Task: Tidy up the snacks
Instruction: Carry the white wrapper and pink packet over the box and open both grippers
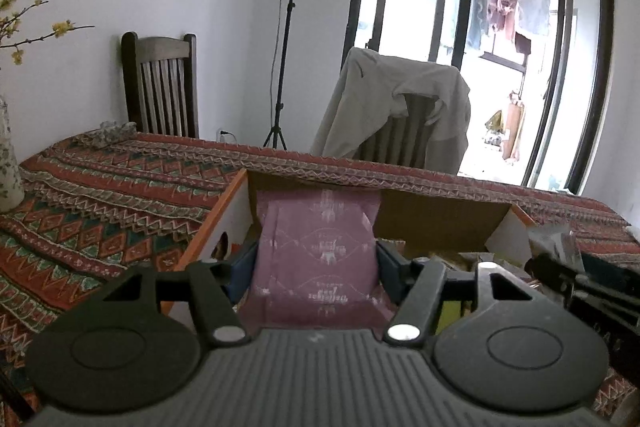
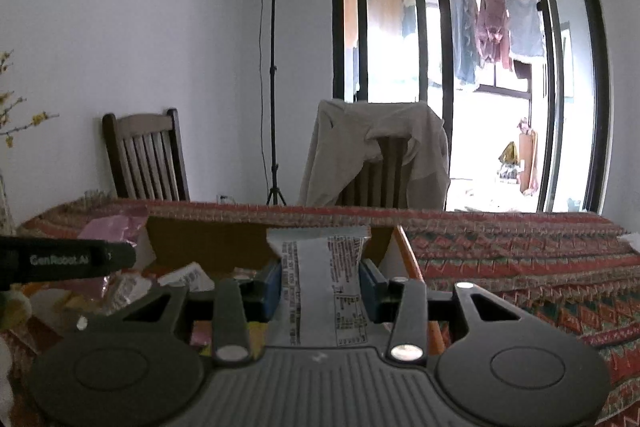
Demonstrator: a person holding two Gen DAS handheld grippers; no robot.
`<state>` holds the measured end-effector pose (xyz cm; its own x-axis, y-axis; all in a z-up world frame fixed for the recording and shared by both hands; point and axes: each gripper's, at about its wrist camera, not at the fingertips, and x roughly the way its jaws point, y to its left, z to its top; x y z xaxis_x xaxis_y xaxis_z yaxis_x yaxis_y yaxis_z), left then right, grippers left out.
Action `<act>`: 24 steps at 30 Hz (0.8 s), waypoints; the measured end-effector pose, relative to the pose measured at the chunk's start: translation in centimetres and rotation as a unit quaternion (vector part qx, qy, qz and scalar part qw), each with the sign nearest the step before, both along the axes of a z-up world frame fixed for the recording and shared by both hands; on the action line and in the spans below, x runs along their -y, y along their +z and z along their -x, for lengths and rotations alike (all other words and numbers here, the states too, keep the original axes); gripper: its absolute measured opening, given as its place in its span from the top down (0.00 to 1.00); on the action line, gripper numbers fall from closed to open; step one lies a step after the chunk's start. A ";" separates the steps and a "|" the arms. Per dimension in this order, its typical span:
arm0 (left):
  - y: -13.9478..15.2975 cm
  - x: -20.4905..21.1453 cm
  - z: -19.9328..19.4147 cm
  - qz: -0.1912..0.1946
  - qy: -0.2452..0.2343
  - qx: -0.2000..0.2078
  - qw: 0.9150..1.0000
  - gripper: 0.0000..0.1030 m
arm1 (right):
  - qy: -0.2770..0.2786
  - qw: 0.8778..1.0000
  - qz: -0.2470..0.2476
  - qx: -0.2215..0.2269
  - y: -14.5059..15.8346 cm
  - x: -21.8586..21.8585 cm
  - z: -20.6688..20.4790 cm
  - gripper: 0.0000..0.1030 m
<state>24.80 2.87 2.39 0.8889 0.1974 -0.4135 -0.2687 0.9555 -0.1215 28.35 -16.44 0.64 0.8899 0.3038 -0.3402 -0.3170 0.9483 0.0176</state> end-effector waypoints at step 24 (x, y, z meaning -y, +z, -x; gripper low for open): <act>3.6 -0.5 3.3 0.036 -0.002 0.024 0.999 0.00 | -0.044 0.999 -0.003 -0.015 1.5 1.9 1.3 0.00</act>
<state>21.48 3.36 6.03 0.9086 0.1653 -0.3836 -0.2574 0.9449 -0.2025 27.07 -18.38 2.19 0.9030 0.2264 -0.3651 -0.2310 0.9724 0.0316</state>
